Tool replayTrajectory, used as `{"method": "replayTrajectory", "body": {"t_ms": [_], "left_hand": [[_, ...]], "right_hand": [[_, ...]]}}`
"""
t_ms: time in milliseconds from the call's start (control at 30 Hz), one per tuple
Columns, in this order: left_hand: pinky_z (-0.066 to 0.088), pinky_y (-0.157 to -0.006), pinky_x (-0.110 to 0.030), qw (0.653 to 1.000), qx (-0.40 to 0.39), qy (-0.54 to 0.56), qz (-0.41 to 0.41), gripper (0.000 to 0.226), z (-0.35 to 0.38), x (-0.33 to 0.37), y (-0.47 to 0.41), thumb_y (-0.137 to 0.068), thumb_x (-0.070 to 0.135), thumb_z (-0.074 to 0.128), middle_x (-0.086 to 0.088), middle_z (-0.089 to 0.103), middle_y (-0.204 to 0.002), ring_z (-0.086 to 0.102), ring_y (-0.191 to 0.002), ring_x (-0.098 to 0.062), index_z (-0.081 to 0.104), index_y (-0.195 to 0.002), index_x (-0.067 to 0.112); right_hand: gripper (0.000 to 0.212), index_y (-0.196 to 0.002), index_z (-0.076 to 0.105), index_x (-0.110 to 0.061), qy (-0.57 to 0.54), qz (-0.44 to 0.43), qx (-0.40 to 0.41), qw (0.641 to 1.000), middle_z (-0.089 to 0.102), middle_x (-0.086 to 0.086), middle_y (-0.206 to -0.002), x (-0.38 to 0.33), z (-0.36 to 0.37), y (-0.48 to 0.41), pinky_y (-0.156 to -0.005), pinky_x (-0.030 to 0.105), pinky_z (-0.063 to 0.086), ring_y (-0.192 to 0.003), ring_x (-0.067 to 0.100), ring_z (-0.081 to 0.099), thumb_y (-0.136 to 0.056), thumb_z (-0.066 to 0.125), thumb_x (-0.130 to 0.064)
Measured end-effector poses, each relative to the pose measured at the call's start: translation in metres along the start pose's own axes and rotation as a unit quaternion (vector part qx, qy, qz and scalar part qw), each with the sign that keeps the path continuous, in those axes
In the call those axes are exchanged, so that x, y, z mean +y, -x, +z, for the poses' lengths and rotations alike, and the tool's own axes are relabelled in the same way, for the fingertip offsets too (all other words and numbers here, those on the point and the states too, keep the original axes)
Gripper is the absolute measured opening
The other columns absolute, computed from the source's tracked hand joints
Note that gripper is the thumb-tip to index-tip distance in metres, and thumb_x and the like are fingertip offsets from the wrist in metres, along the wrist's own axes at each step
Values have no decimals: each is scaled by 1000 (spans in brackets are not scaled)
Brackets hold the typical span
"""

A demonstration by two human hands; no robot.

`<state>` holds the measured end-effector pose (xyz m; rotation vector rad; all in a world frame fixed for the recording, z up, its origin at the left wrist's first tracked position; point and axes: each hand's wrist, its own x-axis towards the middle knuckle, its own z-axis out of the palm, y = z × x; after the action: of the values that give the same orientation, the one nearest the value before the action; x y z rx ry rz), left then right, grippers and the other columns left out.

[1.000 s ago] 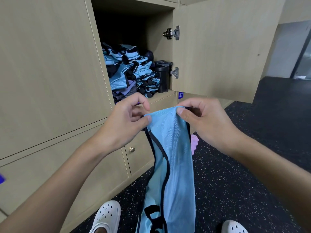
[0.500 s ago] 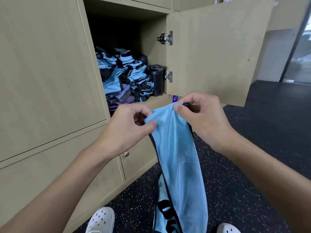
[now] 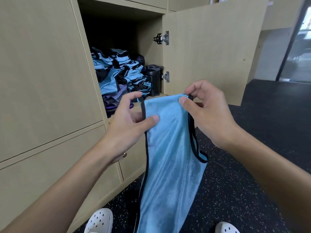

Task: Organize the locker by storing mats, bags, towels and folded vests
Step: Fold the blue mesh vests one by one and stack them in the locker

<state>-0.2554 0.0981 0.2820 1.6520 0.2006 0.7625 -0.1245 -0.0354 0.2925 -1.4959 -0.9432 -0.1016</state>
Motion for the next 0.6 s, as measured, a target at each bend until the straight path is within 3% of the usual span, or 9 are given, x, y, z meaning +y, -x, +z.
{"method": "replayTrajectory", "body": {"t_ms": [67, 200, 233, 367, 433, 500, 600], "left_hand": [[58, -71, -28, 999, 11, 31, 9, 56, -2, 2, -2, -91, -6, 62, -5, 78, -89, 72, -78, -16, 39, -134, 21], [55, -64, -27, 997, 50, 29, 45, 53, -5, 9, -6, -91, -4, 63, -6, 76, -88, 69, -72, -18, 39, -130, 24], [56, -65, -29, 997, 57, 22, 50, 53, -6, 9, -6, -91, -2, 65, -8, 76, -89, 69, -73, -19, 39, -129, 24], [60, -72, -34, 995, 87, 33, 24, 56, -4, -1, -6, -90, 5, 68, 0, 77, -89, 72, -78, -15, 38, -134, 21], [60, -79, -36, 997, 64, 38, -37, 62, -1, -12, -5, -89, 12, 70, 4, 77, -88, 73, -83, -14, 36, -140, 20], [58, -88, -41, 996, 32, 42, -77, 68, 0, -20, -3, -89, 12, 70, -8, 77, -95, 73, -87, -22, 33, -145, 23], [58, -82, -35, 995, 48, 75, -46, 73, -1, -16, -7, -90, 2, 67, -12, 77, -95, 72, -83, -20, 28, -147, 27]], "right_hand": [[20, -104, 54, -24, -10, 11, -5, 1000, 65, -2, -90, -1, -2, 1, -81, 44, 51, -79, 20, 61, -92, 67, -15], [75, -139, 31, -35, -44, 108, -134, 984, 74, 3, -100, 8, 1, 8, -88, 41, 56, -93, 18, 72, -82, 78, -17], [80, -141, 29, -34, -35, 119, -158, 980, 74, 4, -102, 11, 4, 10, -89, 42, 56, -95, 19, 72, -82, 78, -15], [53, -132, 37, -32, -70, 126, -105, 984, 73, 14, -95, 6, 10, 10, -81, 38, 56, -88, 25, 70, -93, 62, -6], [48, -129, 38, -36, -103, 129, -70, 984, 68, 15, -85, 4, 12, 6, -86, 48, 54, -82, 27, 65, -96, 57, -5], [50, -137, 38, -32, -81, 123, -35, 988, 57, 14, -81, 6, 11, 2, -93, 53, 49, -80, 25, 58, -97, 57, -10], [75, -150, 24, -31, -73, 140, -72, 985, 61, 0, -83, 10, 3, 0, -91, 40, 51, -81, 10, 63, -91, 68, -19]]}}
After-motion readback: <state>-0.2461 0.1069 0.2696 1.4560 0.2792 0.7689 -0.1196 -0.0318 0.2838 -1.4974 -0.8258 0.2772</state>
